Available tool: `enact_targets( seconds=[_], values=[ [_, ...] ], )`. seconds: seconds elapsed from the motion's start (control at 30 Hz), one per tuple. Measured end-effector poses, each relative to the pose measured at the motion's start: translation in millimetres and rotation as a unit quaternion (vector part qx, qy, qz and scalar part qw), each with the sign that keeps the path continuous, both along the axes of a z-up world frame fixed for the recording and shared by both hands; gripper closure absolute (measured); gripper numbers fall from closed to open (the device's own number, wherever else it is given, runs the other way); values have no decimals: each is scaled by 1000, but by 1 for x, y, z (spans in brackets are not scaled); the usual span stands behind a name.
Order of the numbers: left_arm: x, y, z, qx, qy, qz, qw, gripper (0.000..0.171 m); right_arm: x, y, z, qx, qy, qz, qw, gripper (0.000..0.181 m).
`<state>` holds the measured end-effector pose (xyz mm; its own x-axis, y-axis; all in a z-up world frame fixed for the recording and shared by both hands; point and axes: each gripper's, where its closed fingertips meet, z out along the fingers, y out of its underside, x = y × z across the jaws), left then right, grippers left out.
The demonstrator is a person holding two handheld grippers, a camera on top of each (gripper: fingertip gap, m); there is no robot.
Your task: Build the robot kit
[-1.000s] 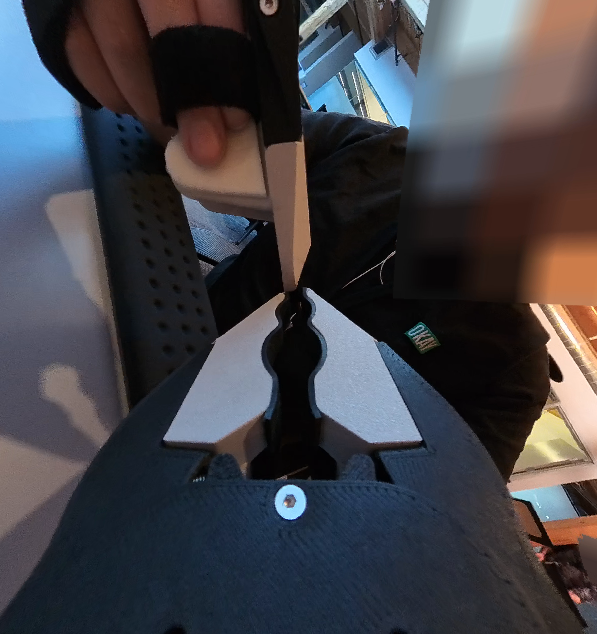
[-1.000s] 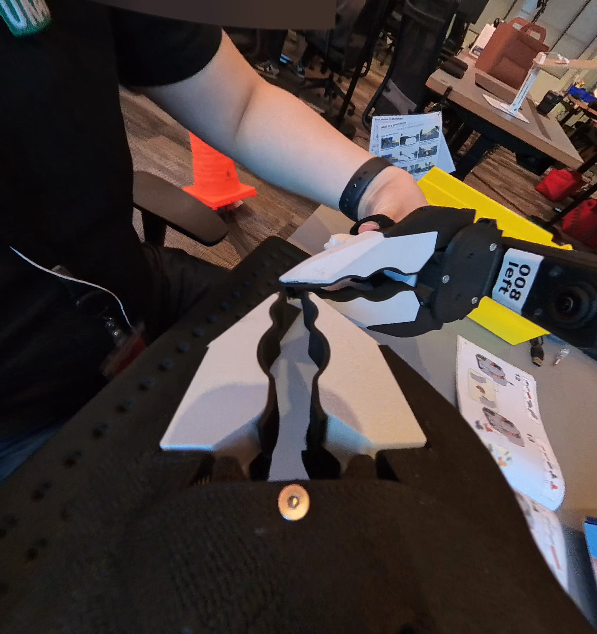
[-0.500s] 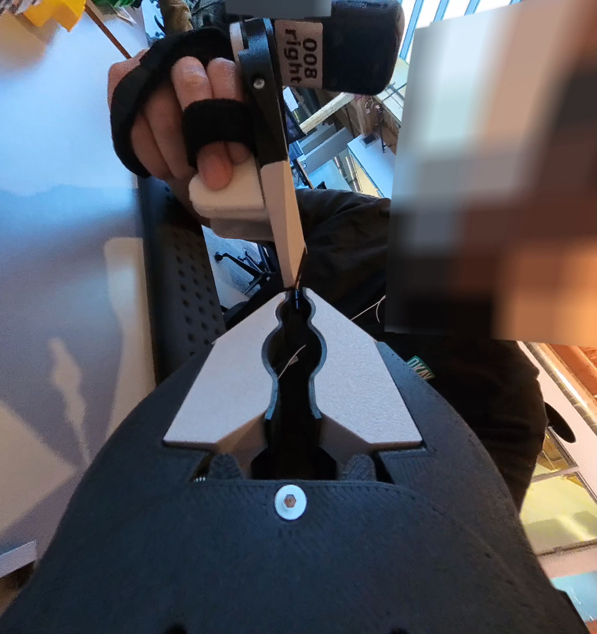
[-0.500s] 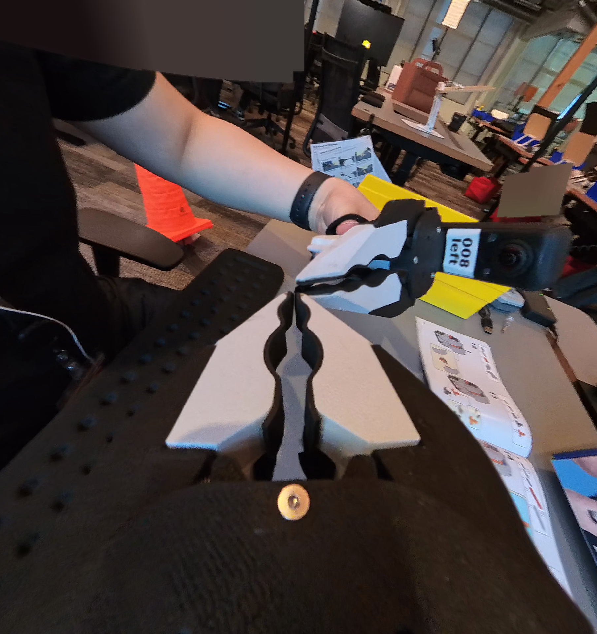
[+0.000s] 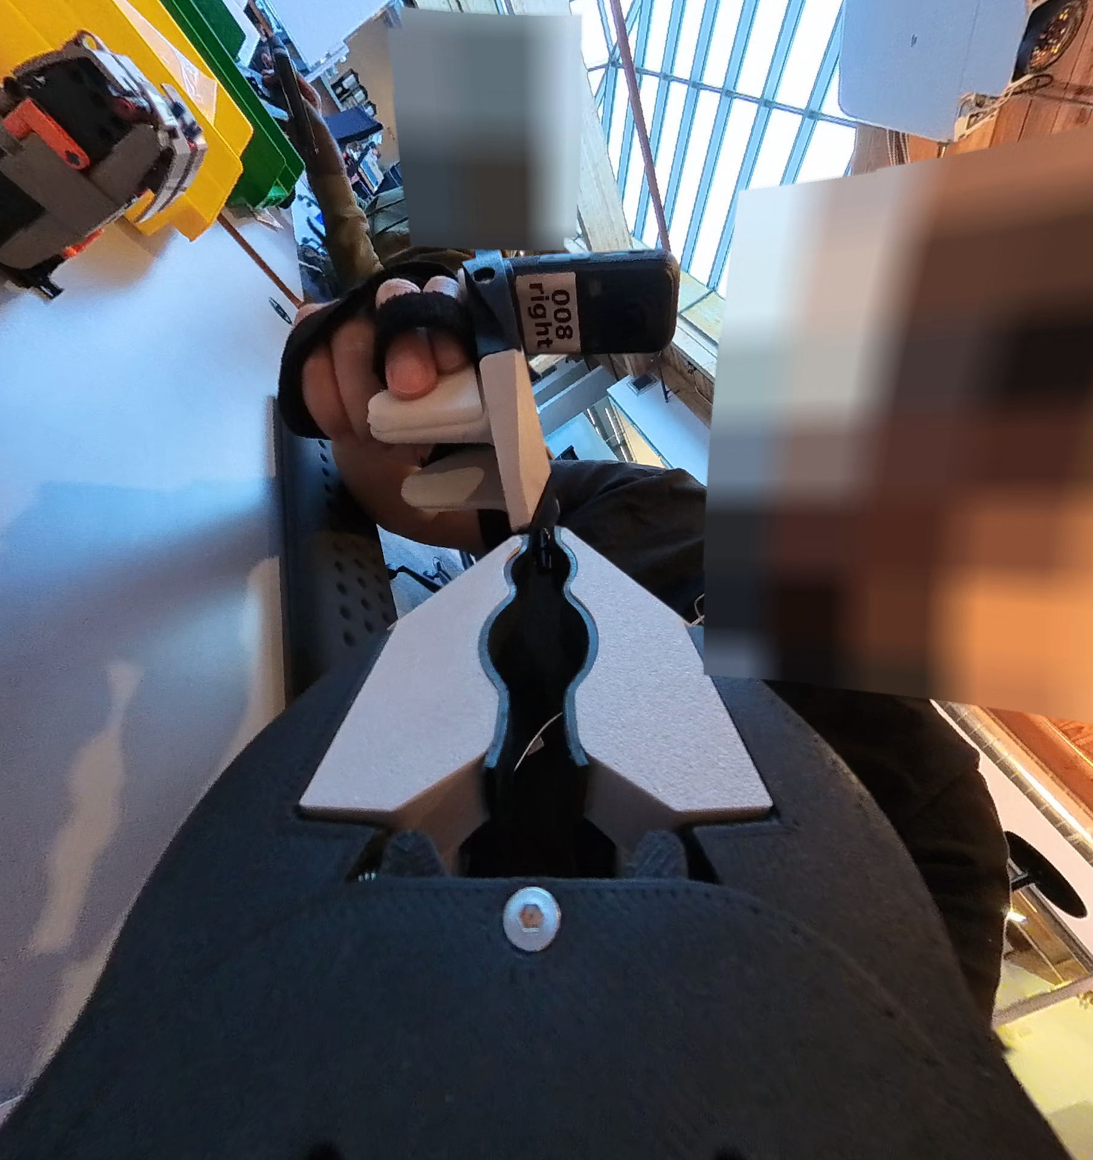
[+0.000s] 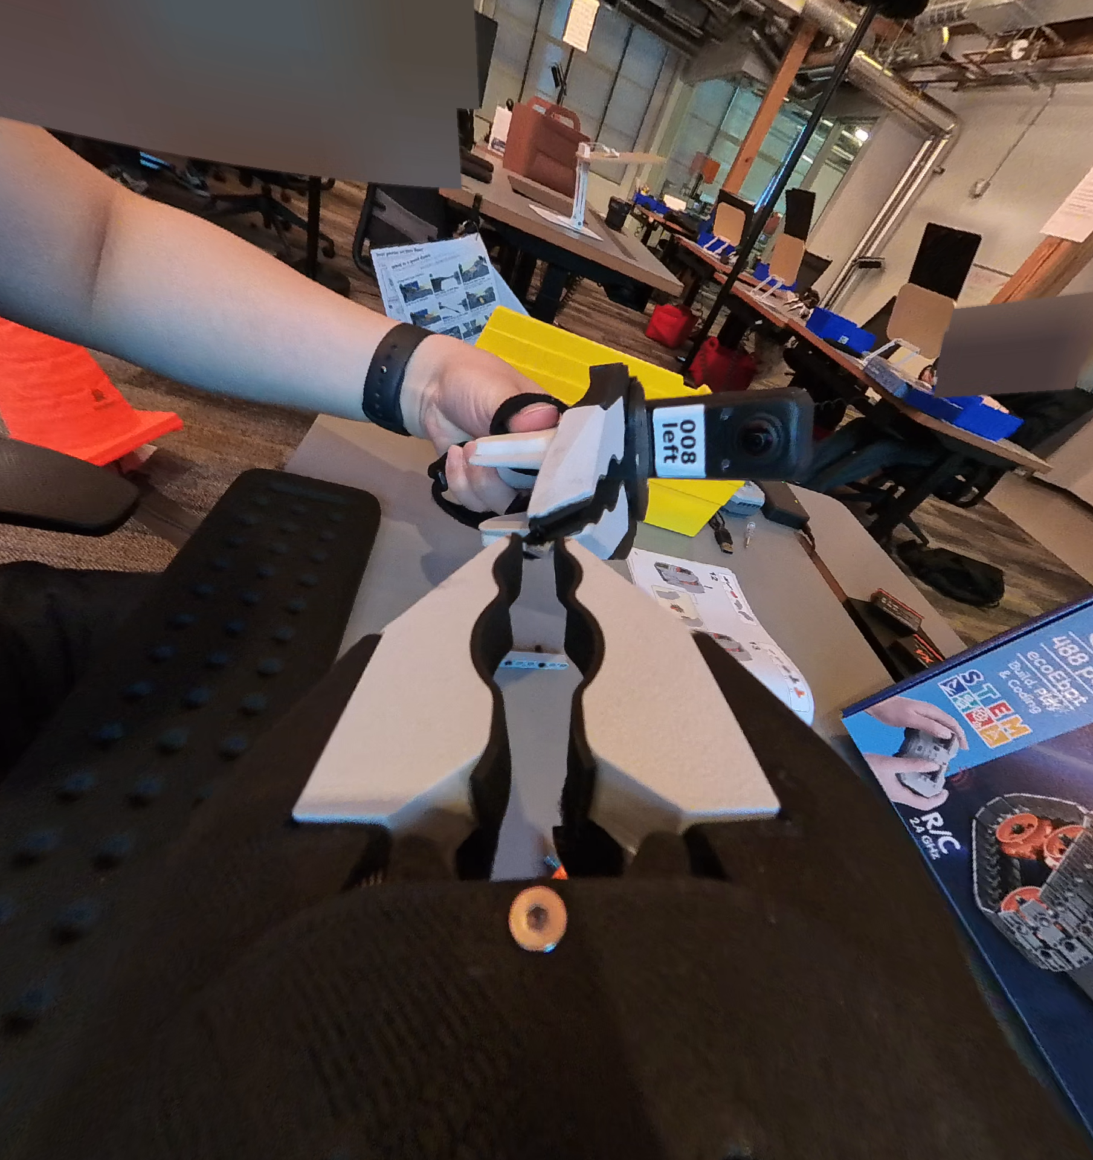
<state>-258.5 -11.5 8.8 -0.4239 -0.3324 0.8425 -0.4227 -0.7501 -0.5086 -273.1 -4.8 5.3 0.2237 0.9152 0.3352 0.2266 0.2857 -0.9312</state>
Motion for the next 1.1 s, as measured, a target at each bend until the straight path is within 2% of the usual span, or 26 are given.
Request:
enact_targets(
  seconds=[0.27, 0.37, 0.53, 0.6, 0.63, 0.7, 0.77, 0.83, 0.9, 0.97, 1.1],
  values=[
    [0, 1, -5, 7, 12, 8, 1000, 170, -2, -2, -1, -39, 16, 19, 999, 173],
    [0, 0, -7, 4, 16, 4, 1000, 170, -1, 0, -2, -49, 16, 19, 998, 178],
    [1, 1, -4, -14, 3, 4, 1000, 166, 2, 1, -2, -34, 11, 11, 999, 180],
    [0, 5, -1, -6, -8, 28, 1000, 159, 6, 4, 2, -14, 21, -7, 1000, 179],
    [1, 9, -7, 35, 4, 58, 998, 157, 9, 7, 5, -11, 31, -16, 999, 180],
    [1, 11, -16, 186, 3, 131, 974, 140, 14, 7, 7, -35, 49, -17, 998, 180],
    [1, 8, -17, 337, -5, 197, 921, 134, 16, 6, 7, -77, 74, -4, 994, 179],
    [4, 2, -13, 433, -10, 240, 869, 138, 18, 3, 8, -106, 91, 15, 990, 180],
    [6, 1, -7, 487, -10, 267, 831, 149, 18, 0, 9, -117, 96, 28, 988, 180],
    [6, -1, -3, 505, -12, 265, 821, 155, 19, -3, 13, -123, 105, 43, 986, 180],
    [3, -2, 8, 510, -34, 274, 815, 161, 20, -7, 16, -131, 111, 57, 984, 179]
  ],
)
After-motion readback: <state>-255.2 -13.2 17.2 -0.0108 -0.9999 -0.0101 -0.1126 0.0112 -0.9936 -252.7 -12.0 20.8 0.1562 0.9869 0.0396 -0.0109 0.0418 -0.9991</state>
